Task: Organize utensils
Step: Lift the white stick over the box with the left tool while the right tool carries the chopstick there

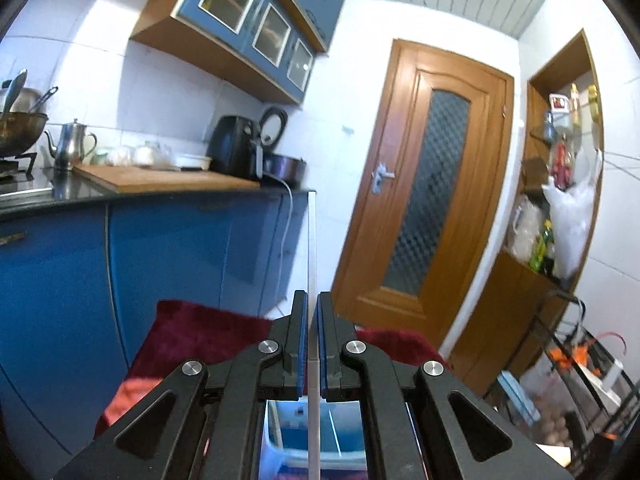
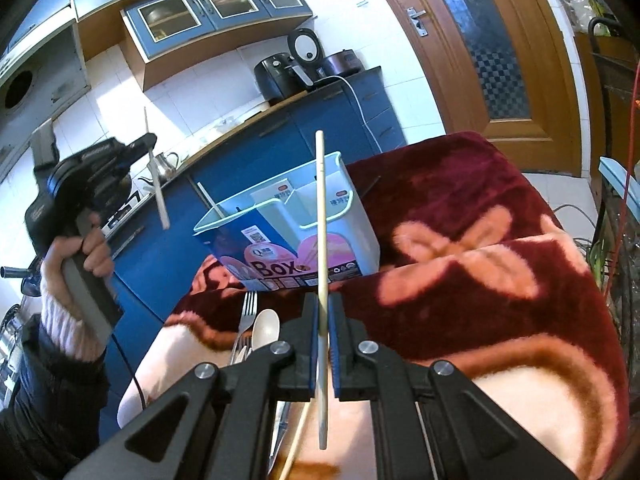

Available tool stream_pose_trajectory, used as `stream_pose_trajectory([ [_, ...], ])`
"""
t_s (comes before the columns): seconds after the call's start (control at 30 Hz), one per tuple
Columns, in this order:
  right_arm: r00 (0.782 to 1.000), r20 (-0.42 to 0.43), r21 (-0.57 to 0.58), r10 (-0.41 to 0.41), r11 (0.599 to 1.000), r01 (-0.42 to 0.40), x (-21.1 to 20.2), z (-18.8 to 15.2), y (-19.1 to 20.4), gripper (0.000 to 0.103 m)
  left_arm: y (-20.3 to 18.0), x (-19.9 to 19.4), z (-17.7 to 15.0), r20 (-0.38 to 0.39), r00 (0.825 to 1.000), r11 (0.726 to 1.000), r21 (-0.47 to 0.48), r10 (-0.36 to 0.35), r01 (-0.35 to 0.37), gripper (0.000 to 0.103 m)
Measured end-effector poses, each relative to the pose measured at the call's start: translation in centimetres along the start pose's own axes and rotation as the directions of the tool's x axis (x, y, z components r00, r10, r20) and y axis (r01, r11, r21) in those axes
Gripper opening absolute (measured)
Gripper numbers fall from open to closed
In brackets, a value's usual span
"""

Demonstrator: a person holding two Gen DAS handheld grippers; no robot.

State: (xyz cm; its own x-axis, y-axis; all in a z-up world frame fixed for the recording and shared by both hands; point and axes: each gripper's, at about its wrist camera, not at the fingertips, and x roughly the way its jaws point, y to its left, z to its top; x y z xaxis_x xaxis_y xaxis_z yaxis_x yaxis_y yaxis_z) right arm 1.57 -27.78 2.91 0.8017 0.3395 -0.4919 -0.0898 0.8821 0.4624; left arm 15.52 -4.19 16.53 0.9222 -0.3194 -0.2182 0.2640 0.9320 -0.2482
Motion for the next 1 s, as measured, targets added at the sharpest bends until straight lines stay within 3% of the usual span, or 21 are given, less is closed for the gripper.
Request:
stream_pose_trajectory([
  [0.23, 1.000, 0.012, 0.000, 0.018, 1.000, -0.018, 0.4, 0.0, -0.3, 0.006, -0.1, 2.1, -0.5, 0.079, 0.996, 0.999, 0.004, 0.038, -0.038, 0.004],
  [0.5, 0.999, 0.030, -0.030, 0.023, 0.999, -0.022, 1.2, 1.7, 0.0, 0.006, -0.4, 3.9, -4.9, 0.089, 0.992, 0.994, 0.058, 0.087, -0.092, 0.004],
  [0.77, 0.987, 0.151, -0.103, 0.051, 0.994, -0.036, 3.1, 6.2, 1.7, 0.006, -0.2, 3.8, -7.1, 0.088, 0.992, 0.992, 0.080, 0.087, -0.094, 0.004],
  [1.0, 0.967, 0.253, -0.195, 0.000, 0.980, 0.051, 6.8, 8.5, 2.9, 0.006, -0.2, 3.4, -8.2, 0.100, 0.992, 0.992, 0.091, 0.074, -0.084, 0.005],
])
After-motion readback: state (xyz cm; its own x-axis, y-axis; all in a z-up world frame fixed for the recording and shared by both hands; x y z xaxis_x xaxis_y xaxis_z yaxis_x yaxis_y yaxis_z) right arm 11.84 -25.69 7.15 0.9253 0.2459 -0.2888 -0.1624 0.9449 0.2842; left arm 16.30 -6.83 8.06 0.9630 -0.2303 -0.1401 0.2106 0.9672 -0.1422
